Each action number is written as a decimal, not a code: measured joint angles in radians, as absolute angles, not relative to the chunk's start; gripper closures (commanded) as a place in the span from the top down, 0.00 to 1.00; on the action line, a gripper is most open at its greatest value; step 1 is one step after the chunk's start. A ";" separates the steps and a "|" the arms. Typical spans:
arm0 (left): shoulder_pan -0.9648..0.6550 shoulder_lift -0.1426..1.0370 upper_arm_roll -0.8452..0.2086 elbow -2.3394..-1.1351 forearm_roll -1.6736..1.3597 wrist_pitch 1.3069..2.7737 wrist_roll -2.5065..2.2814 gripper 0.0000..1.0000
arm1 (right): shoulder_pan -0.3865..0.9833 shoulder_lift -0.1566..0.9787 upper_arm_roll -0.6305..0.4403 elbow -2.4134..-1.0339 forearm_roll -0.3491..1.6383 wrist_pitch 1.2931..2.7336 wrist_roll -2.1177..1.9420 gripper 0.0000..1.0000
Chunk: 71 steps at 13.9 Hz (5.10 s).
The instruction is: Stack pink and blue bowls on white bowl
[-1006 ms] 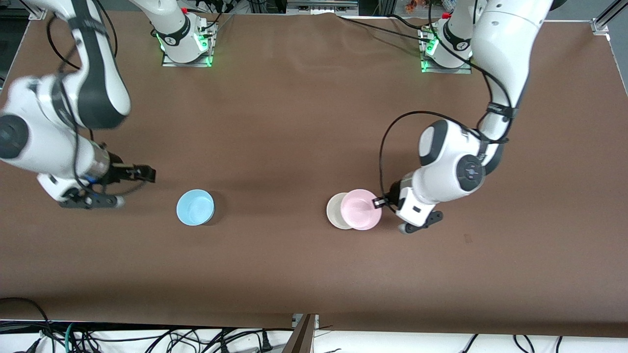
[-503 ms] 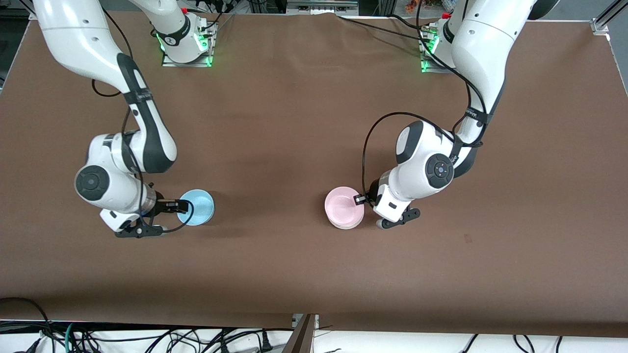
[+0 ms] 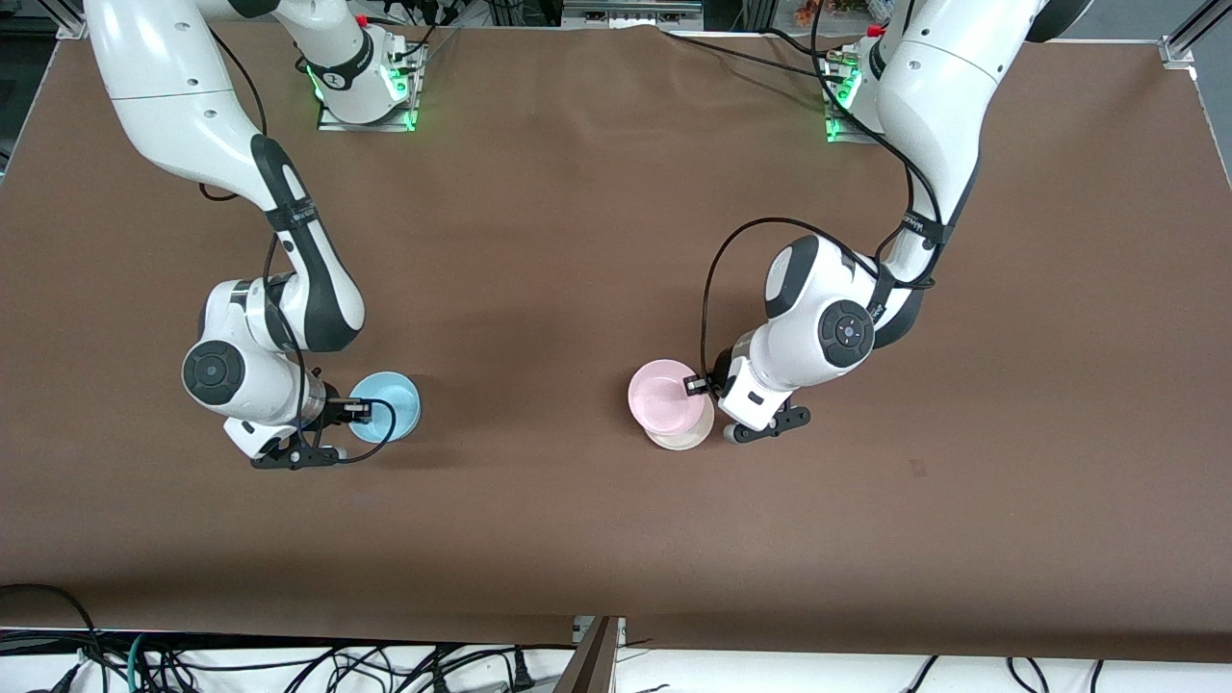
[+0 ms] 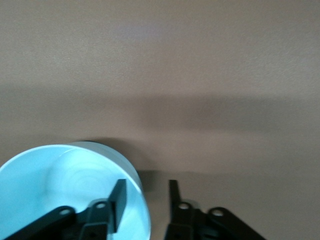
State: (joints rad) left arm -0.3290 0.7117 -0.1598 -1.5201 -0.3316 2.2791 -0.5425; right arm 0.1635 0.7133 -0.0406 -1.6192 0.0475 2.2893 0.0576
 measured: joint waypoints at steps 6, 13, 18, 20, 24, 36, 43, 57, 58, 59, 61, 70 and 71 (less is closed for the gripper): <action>-0.322 0.728 -0.156 -1.520 -0.331 2.279 -0.466 0.00 | 0.164 0.697 -0.024 -1.605 0.091 2.264 0.058 0.00; -0.320 0.740 -0.156 -1.520 -0.289 2.280 -0.448 0.00 | 0.227 0.682 0.003 -1.417 0.165 2.081 0.165 0.00; -0.306 0.742 -0.153 -1.520 -0.289 2.285 -0.449 0.00 | 0.253 0.682 0.009 -1.374 0.169 2.074 0.182 0.00; -0.303 0.742 -0.153 -1.519 -0.289 2.285 -0.450 0.00 | 0.251 0.682 0.009 -1.363 0.169 2.074 0.182 0.00; -0.302 0.758 -0.153 -1.520 -0.289 2.318 -0.463 0.36 | 0.250 0.683 0.008 -1.360 0.169 2.074 0.182 0.00; -0.202 0.599 -0.107 -1.479 -0.280 2.091 -0.510 1.00 | 0.377 0.690 0.022 -1.353 0.176 2.098 0.468 0.00; 0.033 0.279 -0.071 -1.473 -0.085 1.644 -0.216 1.00 | 0.657 0.886 0.023 -1.149 0.175 2.333 1.020 0.00; 0.029 0.247 -0.059 -1.412 0.000 1.543 -0.167 1.00 | 0.713 1.001 0.014 -1.080 0.175 2.407 1.096 0.00; 0.029 0.248 -0.058 -1.412 0.000 1.540 -0.167 1.00 | 0.712 1.001 0.012 -1.080 0.175 2.407 1.096 0.00; 0.029 0.249 -0.056 -1.412 0.000 1.539 -0.167 1.00 | 0.711 1.002 0.011 -1.080 0.175 2.408 1.096 0.00; 0.030 0.250 -0.055 -1.411 0.000 1.533 -0.167 1.00 | 0.711 1.007 0.010 -1.080 0.175 2.410 1.096 0.00; 0.030 0.250 -0.056 -1.407 0.000 1.524 -0.167 1.00 | 0.716 1.031 0.010 -1.079 0.175 2.443 1.096 0.42; 0.030 0.250 -0.055 -1.407 0.000 1.523 -0.167 1.00 | 0.716 1.031 0.010 -1.078 0.175 2.444 1.096 0.48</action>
State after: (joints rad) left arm 0.0305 0.2499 -0.0555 -1.4066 -0.0002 1.5234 -0.1665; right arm 0.7156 1.0308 0.0102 -1.0783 0.1745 2.4442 1.0962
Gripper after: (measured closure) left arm 0.000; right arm 0.881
